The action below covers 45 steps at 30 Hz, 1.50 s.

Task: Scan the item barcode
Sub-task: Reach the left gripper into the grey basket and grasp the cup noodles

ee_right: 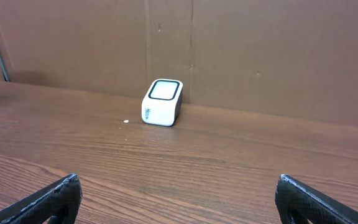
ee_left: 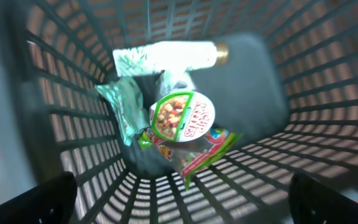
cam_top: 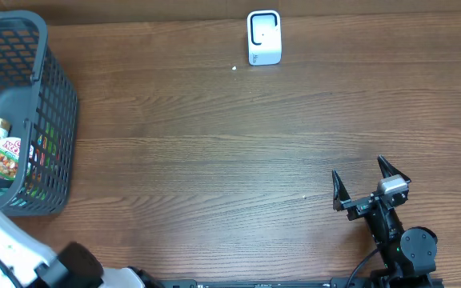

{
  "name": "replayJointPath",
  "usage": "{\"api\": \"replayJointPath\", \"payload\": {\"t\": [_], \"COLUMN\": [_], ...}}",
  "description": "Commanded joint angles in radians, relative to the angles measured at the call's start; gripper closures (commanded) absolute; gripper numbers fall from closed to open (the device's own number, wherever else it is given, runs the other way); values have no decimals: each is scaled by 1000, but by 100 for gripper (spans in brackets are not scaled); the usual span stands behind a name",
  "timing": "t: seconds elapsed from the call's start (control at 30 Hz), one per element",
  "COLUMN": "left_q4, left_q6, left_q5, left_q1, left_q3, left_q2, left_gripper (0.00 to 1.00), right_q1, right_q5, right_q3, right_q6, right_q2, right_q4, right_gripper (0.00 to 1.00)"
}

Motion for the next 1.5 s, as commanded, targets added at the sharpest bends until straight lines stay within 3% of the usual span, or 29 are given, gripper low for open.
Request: {"api": "replayJointPath", "payload": {"t": [0.0,0.33,0.7,1.0,1.27,1.47], "left_q4": [-24,-90,211,359,406,422], "left_q6": [10,-23,55,97,108,161], "left_q5": [-23,-116,-121,-126,-120,-29], "left_q1": [6,6,-26,-39,-39,-42], "left_q3": [14,-16,-258,-388,-397,-325], "left_q2": [95,300,312,312,312,311], "left_gripper": [0,0,0,0,0,0], "right_q1": [4,4,4,4,4,4], "right_q5": [7,7,7,7,7,7], "right_q3": [-11,-11,-11,-11,-11,-11], "right_q6": [5,5,5,5,5,5], "right_q2": [-7,-7,-7,-7,-7,-7], "right_q4": [5,5,5,5,5,5], "right_gripper": [0,0,0,0,0,0]}}
